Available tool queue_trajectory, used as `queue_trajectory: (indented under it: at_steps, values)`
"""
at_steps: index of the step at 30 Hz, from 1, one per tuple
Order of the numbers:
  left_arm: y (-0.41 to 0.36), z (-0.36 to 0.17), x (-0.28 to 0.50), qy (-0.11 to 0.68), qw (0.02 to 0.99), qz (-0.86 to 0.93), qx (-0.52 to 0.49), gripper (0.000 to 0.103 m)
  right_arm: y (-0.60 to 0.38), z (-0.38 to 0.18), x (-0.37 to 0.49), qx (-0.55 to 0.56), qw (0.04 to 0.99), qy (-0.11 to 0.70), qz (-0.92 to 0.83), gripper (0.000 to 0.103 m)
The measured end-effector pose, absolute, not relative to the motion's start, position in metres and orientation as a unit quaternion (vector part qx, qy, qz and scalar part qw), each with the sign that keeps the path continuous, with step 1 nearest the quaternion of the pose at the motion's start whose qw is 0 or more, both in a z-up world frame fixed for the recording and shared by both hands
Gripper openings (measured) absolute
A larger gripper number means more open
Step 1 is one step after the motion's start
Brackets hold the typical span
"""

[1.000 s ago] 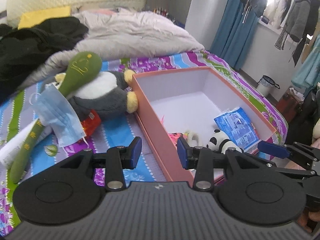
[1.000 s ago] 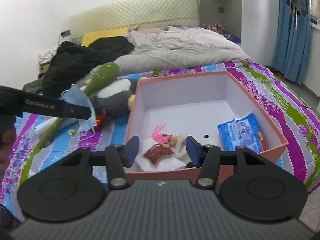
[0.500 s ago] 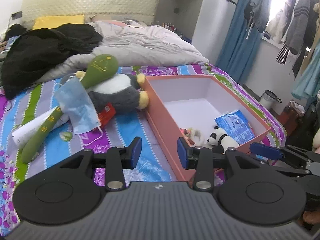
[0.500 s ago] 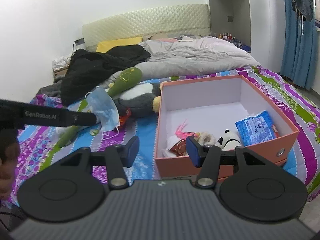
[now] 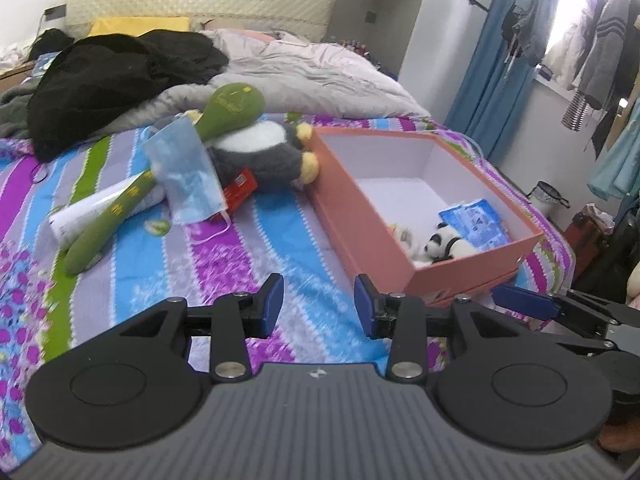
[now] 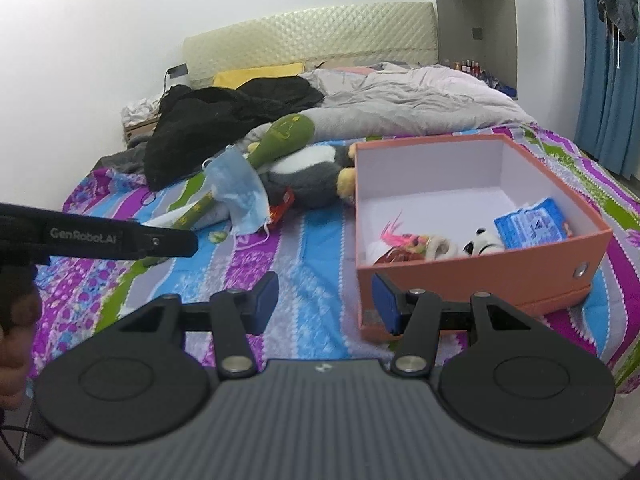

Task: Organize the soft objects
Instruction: 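Withdraw both tools from the box toward the penguin plush and mask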

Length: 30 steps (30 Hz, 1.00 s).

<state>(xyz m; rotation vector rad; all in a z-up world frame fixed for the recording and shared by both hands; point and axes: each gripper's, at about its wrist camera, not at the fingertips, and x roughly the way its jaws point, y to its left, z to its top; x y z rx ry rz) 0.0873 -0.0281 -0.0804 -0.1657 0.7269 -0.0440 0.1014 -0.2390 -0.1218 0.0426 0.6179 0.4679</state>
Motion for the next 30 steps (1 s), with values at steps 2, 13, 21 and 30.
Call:
queue_trajectory:
  at_steps: [2,13,21,30]
  values:
    - [-0.021,-0.084,0.079,0.358,0.930,-0.015,-0.087,0.045,-0.234,-0.125,0.097,0.017,0.924,0.305,0.231,0.054]
    - [0.023,-0.110,0.086,0.372,0.922,0.023,-0.109,0.045,-0.190,-0.139,0.110,-0.016,0.916,0.315,0.248,0.054]
    - [0.050,-0.121,0.120,0.374,0.919,0.043,-0.119,0.045,-0.160,-0.151,0.145,-0.015,0.915,0.322,0.244,0.054]
    - [0.079,-0.142,0.165,0.380,0.915,0.067,-0.119,0.045,-0.132,-0.167,0.186,-0.019,0.914,0.325,0.241,0.054]
